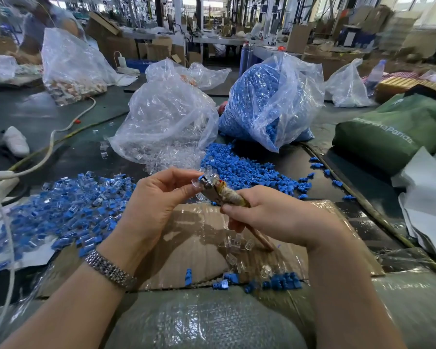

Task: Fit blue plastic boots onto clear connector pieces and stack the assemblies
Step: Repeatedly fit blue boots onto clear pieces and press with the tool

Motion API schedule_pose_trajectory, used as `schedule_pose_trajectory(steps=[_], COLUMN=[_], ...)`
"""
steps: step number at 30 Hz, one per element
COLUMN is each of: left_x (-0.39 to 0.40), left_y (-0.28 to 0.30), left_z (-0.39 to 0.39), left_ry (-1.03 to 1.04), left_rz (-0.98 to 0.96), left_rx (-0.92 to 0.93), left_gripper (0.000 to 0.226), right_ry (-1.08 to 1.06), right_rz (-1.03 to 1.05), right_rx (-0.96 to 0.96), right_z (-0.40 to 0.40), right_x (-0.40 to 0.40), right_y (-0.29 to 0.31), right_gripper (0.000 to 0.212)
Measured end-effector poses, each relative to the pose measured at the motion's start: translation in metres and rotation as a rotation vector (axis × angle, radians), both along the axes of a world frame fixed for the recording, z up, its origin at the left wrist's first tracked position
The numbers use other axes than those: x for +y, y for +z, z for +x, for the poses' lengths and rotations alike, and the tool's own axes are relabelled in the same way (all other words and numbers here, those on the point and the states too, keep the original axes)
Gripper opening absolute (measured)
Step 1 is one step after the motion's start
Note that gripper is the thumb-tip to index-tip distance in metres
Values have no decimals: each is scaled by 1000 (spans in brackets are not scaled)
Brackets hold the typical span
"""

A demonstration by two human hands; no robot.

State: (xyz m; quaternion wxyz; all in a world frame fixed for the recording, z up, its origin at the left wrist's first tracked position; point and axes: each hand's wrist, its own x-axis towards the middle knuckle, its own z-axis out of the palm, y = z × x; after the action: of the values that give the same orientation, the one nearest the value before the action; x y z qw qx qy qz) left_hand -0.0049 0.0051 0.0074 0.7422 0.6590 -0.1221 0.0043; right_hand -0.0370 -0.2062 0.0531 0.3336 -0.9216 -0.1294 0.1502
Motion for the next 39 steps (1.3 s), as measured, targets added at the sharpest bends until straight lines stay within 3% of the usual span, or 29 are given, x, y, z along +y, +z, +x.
schedule_pose_trajectory(steps=[17,19,23,25,29,31,33,36,39], left_x=[0,4,7,12,15,11,7,3,-4], left_y=[-3,-6,-8,-7,-8,-8,-8,-10,-12], left_z=[2,3,2,1,0,-1,-2,-2,-5], left_ry=[189,247,481,614,604,564,505,371,168], left_rz=[204,357,883,1104,1349,1356,1294,1177,1041], left_rx=[-103,-138,-206,-235,-175,-193,-258,-341,-381], left_gripper=[12,16,12,8,10,9,8,13,13], right_ry=[-149,-251,-419,-461,-535,-512,-376,-180,-141], right_rz=[55,-94,-369,-497,-575,-547,-453,-449,-499], right_rx=[-53,-116,-96,-77,-75,-218,-368,-408,-396], right_z=[3,9,17,18,22,25,30,36,39], right_x=[-5,-13,-27,-30,-26,-18,-6,13,21], right_y=[-9,-14,-32,-37,-39,-37,-34,-36,-42], right_gripper=[29,29,26,36,52,52,32,19,17])
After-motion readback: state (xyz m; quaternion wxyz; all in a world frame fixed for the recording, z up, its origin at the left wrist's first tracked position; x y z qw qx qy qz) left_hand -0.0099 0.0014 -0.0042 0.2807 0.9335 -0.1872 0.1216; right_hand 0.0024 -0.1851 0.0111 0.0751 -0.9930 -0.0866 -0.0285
